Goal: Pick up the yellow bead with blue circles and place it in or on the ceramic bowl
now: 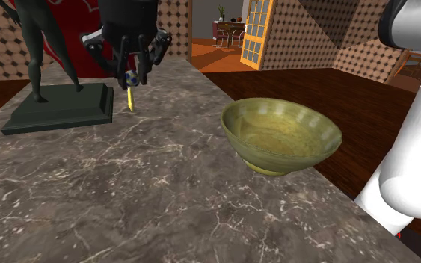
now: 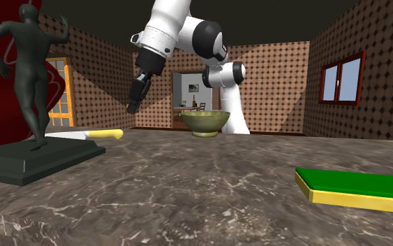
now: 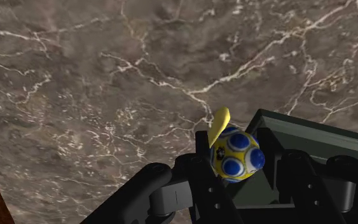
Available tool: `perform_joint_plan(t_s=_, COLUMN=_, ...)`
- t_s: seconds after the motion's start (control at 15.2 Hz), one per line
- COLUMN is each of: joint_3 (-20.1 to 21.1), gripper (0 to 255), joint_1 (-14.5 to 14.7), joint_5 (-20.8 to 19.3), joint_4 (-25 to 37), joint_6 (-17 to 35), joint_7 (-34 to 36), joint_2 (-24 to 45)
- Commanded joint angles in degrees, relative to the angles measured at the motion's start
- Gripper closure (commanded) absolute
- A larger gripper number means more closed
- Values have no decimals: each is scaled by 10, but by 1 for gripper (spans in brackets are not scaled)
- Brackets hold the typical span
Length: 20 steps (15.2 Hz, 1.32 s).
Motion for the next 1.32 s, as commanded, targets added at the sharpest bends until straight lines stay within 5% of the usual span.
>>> perform_joint_plan(t_s=0.0, joint_3=1, gripper=255, joint_1=5, joint_5=-4, joint_4=19, joint_6=-17, joint_7=-3, joint_2=4)
perform_joint_plan(t_s=0.73, joint_3=-1, gripper=255, joint_1=66, joint_5=-55, joint_4=153, joint_6=-121, joint_7=-13, joint_2=59)
perform_joint_plan(t_s=0.99, joint_3=3, gripper=255, joint_1=-48, joint_5=102, joint_4=10, joint_6=-53, joint_7=-62, joint_2=-111)
perform_joint_plan(t_s=1.12, joint_3=-32, gripper=255, joint_1=-60, joint_5=178, joint_4=-47, joint_6=-33, joint_7=-100, joint_2=-196)
perform_joint_plan(t_s=1.25, joint_3=-77, gripper=255, joint_1=-41, joint_5=230, joint_4=-96, joint_6=-26, joint_7=-128, joint_2=-263)
